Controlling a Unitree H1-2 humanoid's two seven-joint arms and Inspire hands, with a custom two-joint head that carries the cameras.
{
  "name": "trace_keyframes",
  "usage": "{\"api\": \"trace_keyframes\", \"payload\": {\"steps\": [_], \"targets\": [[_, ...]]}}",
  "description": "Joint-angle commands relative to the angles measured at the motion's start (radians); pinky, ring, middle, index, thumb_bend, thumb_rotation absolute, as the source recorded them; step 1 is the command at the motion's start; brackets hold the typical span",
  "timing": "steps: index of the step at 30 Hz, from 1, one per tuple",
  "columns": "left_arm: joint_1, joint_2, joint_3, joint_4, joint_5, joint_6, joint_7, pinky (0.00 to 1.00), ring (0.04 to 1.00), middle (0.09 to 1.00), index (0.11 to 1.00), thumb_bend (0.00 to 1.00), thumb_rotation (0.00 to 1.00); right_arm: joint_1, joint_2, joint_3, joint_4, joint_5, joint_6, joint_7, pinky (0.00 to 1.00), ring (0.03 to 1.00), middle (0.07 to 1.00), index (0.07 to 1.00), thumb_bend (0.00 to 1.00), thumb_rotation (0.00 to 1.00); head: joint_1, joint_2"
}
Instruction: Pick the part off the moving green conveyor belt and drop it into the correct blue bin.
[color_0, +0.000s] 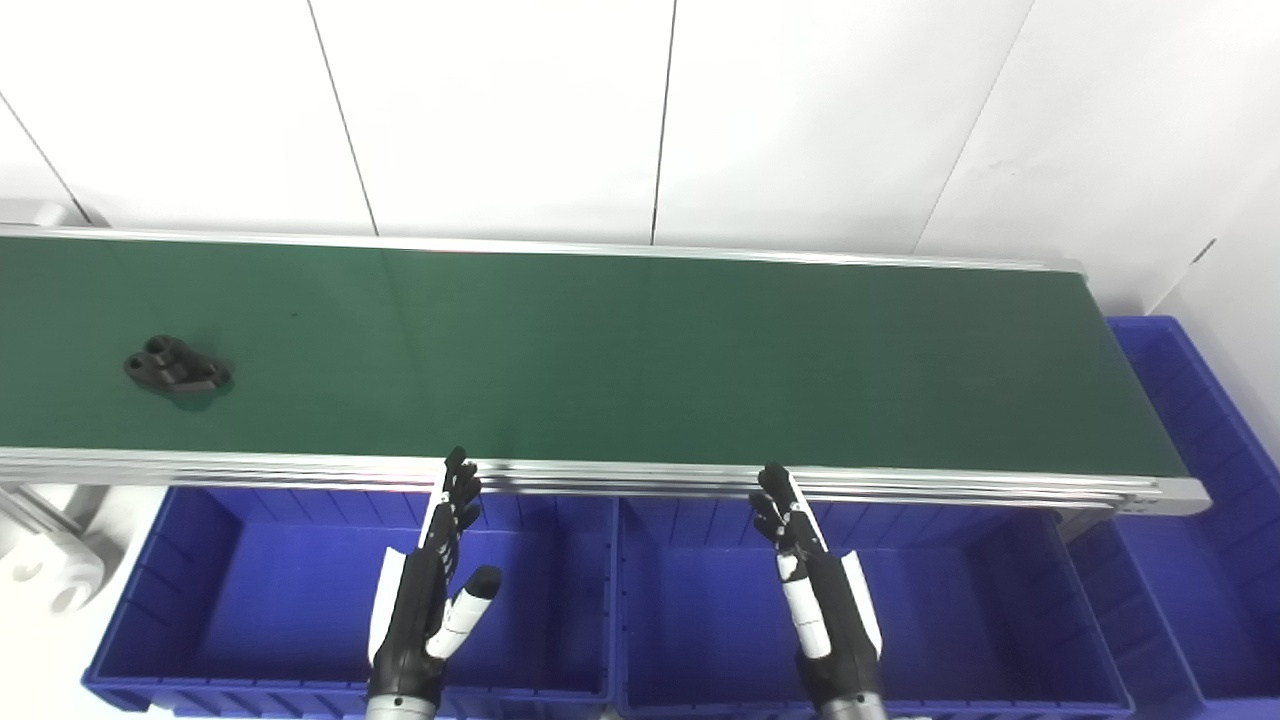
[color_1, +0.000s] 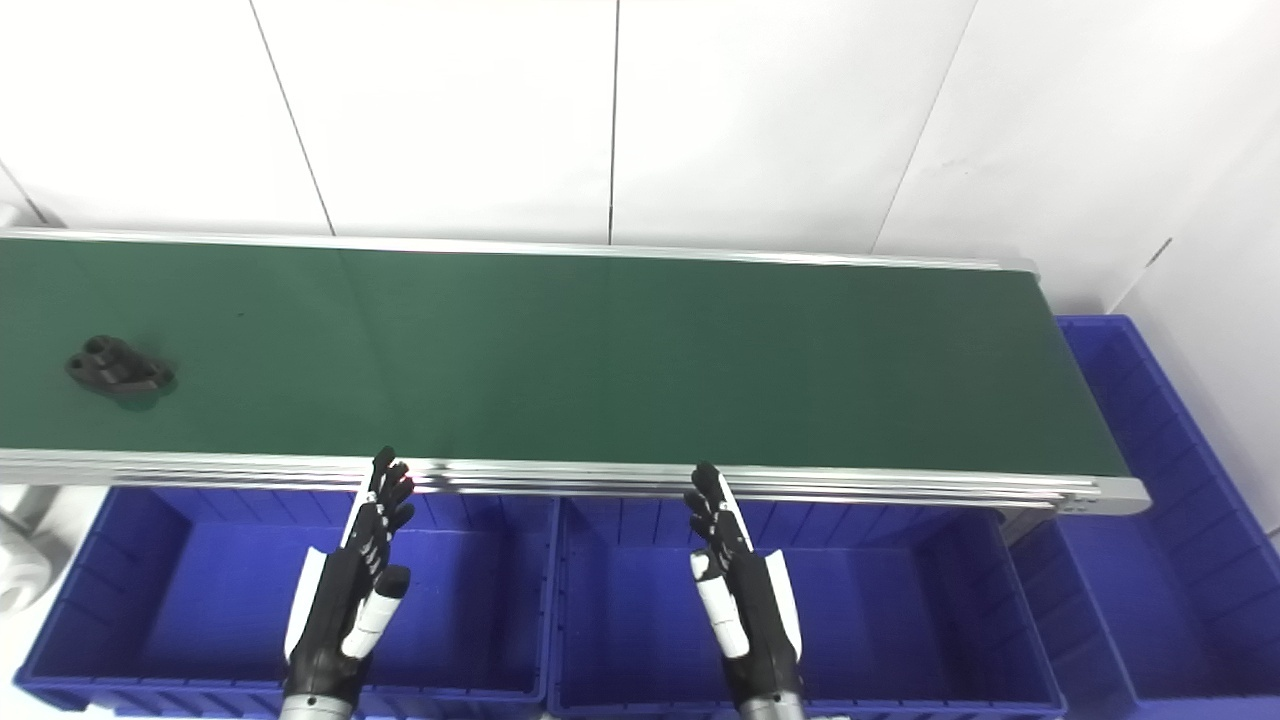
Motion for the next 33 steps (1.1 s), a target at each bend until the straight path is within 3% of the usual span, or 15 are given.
{"api": "trace_keyframes", "payload": {"steps": [1, 33], "targets": [[-0.008, 0.002, -0.003, -0.024, -0.006, -0.042, 0.007, 0.93, 0.956, 0.978, 1.000, 0.83, 0.92, -0.010, 0.003, 0.003, -0.027, 0.007, -0.057, 0.006, 0.95, 0.948, 0.968, 0.973, 0.79, 0.94, 0.003, -0.002], [-0.012, 0.001, -0.005, -0.018, -0.002, -0.041, 0.014, 0.93, 0.951, 0.976, 1.000, 0.83, 0.92, -0.011, 0.000, 0.004, -0.025, -0.004, -0.056, 0.004, 0.93, 0.934, 0.962, 0.969, 0.82, 0.94, 0.003, 0.000]]}}
